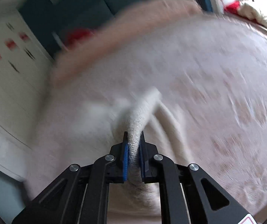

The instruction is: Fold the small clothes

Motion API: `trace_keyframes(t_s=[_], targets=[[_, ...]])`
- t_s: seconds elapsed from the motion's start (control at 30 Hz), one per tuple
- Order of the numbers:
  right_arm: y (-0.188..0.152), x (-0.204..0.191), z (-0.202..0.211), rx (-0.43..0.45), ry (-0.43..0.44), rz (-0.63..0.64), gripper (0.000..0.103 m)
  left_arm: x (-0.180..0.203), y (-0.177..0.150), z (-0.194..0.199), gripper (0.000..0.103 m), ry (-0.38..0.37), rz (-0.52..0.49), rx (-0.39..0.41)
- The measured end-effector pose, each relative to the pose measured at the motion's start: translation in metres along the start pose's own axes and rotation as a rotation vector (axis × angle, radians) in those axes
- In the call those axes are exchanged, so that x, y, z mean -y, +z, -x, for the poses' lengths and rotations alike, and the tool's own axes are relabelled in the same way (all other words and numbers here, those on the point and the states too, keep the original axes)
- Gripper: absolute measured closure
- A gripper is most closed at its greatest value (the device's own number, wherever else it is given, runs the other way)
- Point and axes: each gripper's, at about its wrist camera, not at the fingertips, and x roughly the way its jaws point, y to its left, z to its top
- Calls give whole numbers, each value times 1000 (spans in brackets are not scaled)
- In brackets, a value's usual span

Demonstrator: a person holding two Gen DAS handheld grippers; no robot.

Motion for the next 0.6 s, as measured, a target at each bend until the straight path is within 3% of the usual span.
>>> trace_keyframes(t_s=[0.03,0.07,0.2,0.3,0.4,0.6], targets=[[-12,10,-12,-33,20,-19,93,0,0,-3,78,10,19,-7],[-14,12,-5,5,46,-45,91,0,-1,-3,77,11,34,-7],[-27,19,43,127,88,-123,46,-8,-3,2,67,14,68,-1],[-39,27,40,83,108,-155,44,-19,-3,0,66,-32,139,-16],[-55,33,25,29,146,-196,44,-18,-4,-2,65,-27,151,-15],[-57,13,47,92,138,-195,44,-11,-1,6,68,25,126,-7]])
